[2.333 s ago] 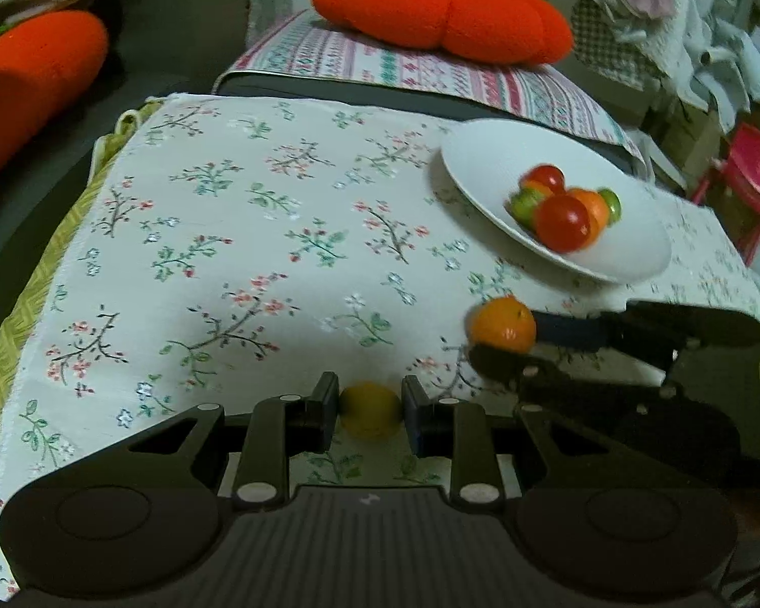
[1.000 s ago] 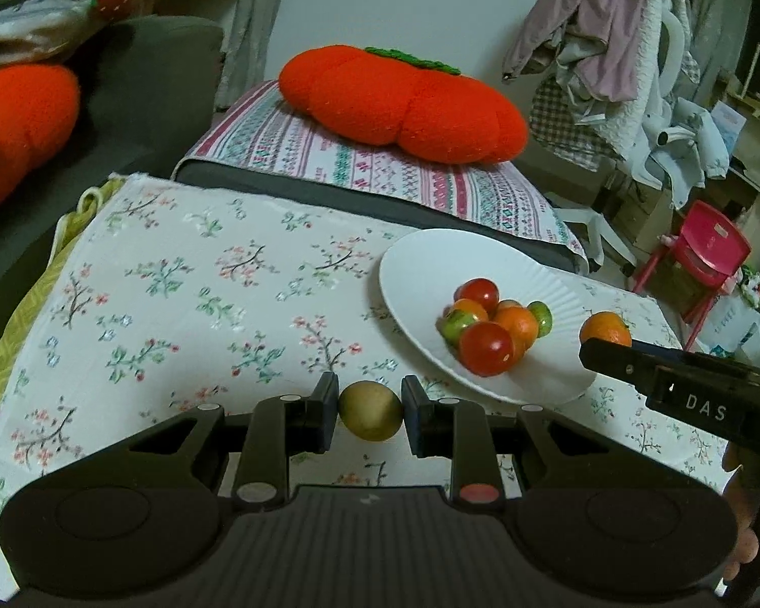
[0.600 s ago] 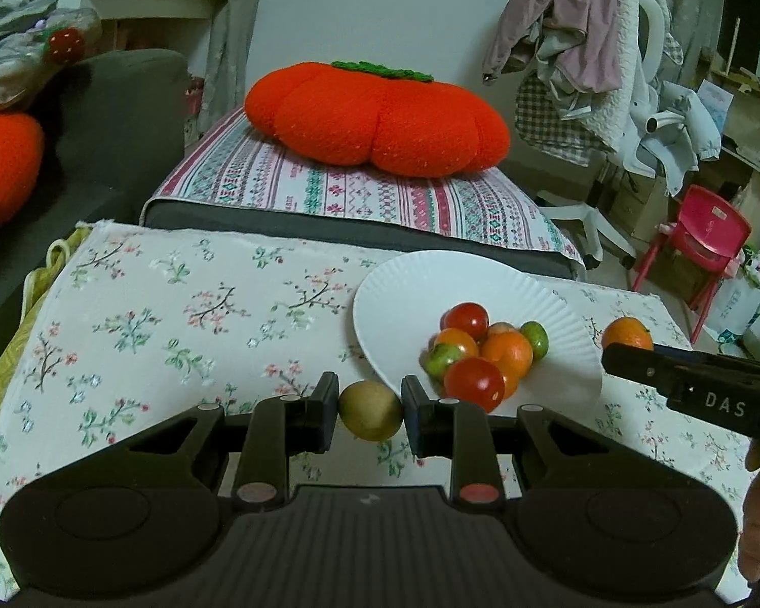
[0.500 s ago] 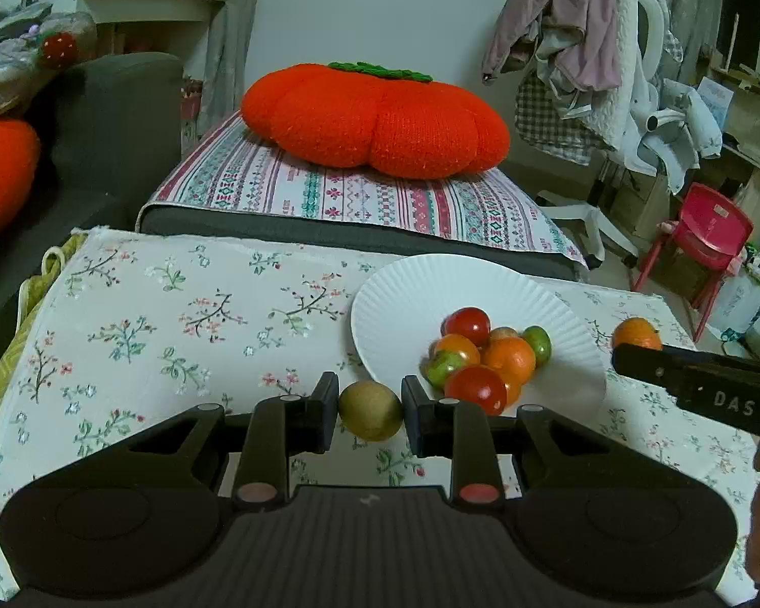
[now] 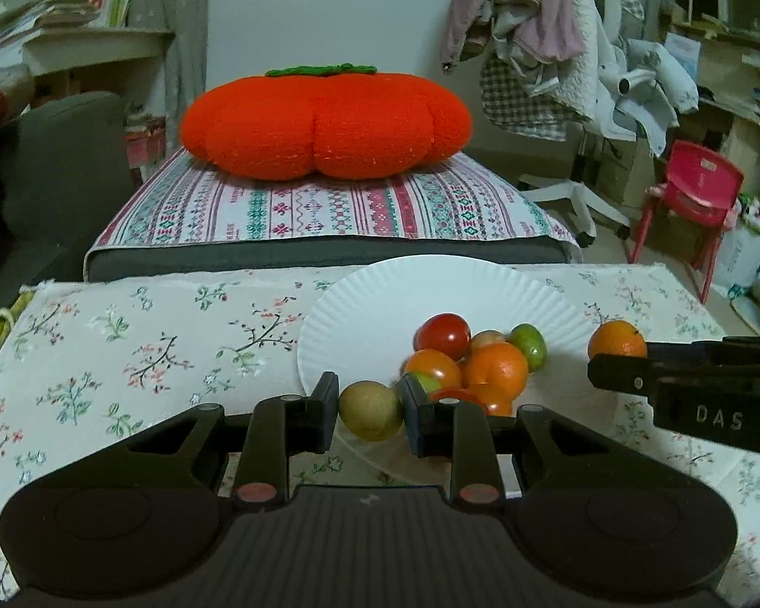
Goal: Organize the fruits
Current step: 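Carry both fruits onto the white plate and open both tools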
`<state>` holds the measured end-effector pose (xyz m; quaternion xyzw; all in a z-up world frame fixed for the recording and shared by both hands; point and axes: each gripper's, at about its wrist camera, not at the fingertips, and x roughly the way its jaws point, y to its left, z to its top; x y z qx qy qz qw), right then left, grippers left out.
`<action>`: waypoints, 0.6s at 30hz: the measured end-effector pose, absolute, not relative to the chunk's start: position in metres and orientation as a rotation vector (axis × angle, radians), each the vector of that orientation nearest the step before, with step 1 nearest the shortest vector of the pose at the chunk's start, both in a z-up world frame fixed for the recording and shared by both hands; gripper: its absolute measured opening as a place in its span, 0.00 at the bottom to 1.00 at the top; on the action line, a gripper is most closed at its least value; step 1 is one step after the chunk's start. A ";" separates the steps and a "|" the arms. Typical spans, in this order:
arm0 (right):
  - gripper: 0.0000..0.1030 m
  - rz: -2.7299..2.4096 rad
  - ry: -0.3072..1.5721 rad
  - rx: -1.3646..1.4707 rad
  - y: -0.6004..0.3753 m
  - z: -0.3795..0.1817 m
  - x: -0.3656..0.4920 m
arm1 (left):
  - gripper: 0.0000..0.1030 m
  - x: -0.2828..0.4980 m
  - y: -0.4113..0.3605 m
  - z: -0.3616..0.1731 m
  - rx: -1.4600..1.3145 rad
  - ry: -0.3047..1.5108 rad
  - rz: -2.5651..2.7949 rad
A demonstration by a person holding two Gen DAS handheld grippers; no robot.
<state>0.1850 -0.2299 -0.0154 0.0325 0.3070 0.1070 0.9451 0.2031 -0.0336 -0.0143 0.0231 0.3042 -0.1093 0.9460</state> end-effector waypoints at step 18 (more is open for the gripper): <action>0.32 0.226 0.649 0.009 -0.215 -0.029 0.185 | 0.09 0.220 -0.037 -0.027 0.024 0.606 -0.265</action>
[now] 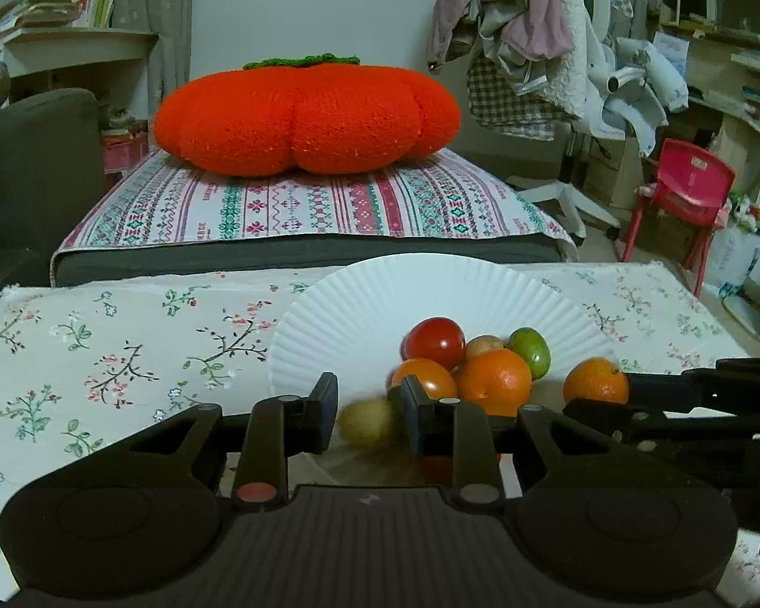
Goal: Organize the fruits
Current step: 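Carry both fruits onto the white plate and open both tools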
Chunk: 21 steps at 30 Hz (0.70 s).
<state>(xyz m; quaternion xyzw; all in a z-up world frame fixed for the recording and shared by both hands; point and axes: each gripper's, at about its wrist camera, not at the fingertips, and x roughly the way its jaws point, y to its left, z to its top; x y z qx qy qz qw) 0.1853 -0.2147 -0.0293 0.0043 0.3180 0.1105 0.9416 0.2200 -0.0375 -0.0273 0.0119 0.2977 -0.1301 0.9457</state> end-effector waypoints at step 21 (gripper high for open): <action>0.44 0.146 0.576 0.164 -0.248 -0.004 0.162 | 0.40 0.178 0.016 0.008 -0.132 0.605 -0.160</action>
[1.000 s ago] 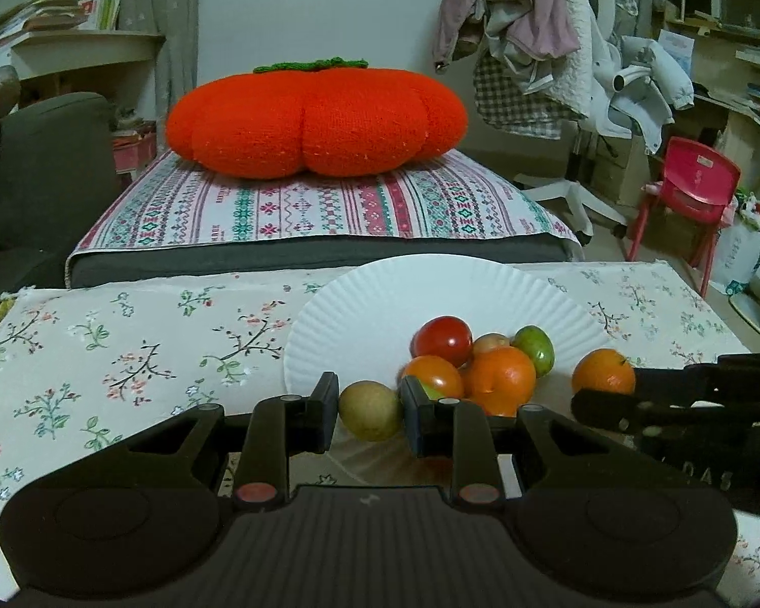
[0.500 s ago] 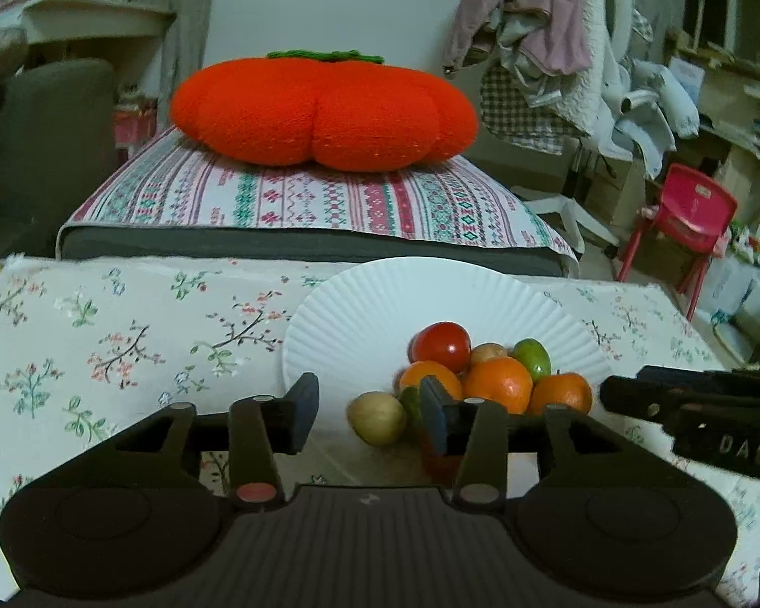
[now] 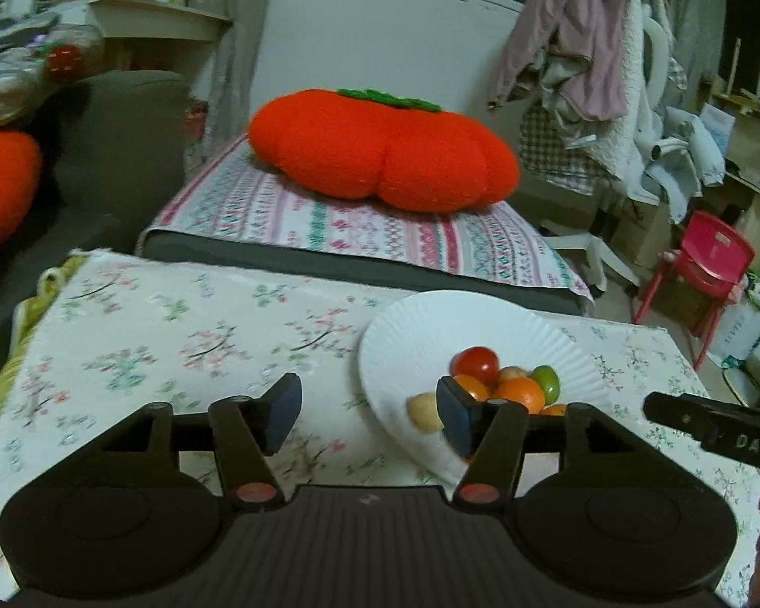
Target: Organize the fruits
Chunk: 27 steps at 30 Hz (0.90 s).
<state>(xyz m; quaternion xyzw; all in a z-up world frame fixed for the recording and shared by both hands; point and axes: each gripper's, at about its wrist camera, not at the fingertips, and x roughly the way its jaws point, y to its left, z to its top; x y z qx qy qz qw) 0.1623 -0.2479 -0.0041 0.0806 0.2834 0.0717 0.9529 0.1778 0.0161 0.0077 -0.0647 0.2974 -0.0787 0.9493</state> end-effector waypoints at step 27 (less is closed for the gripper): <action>1.00 0.047 0.543 0.113 -0.222 0.007 0.050 | 0.84 0.050 0.006 0.022 -0.028 0.595 -0.049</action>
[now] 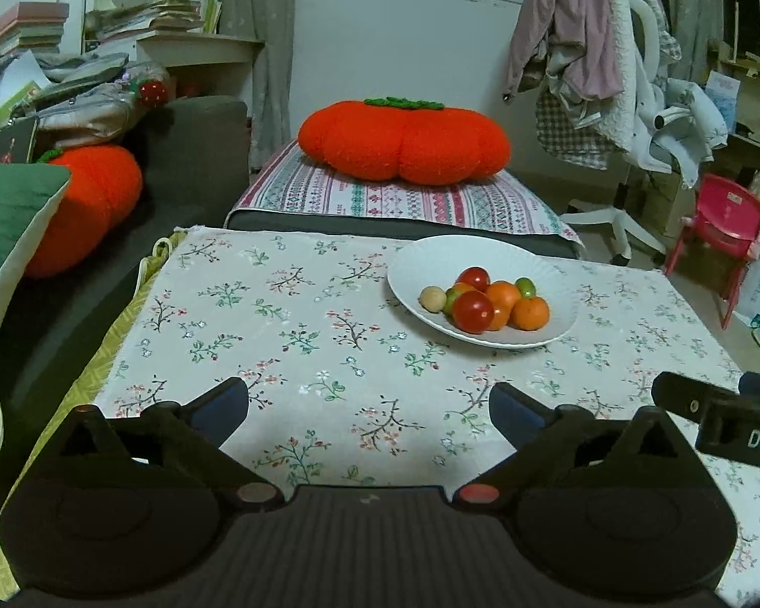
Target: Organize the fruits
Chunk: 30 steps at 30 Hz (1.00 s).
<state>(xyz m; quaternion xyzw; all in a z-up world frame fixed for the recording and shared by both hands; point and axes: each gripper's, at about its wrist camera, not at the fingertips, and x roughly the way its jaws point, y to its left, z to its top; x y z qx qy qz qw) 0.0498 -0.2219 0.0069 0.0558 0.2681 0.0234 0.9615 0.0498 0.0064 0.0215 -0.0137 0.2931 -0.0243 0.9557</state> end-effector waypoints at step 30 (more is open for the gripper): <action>1.00 0.062 0.592 0.138 -0.229 -0.006 0.045 | 0.84 0.051 0.000 0.008 0.002 0.600 -0.063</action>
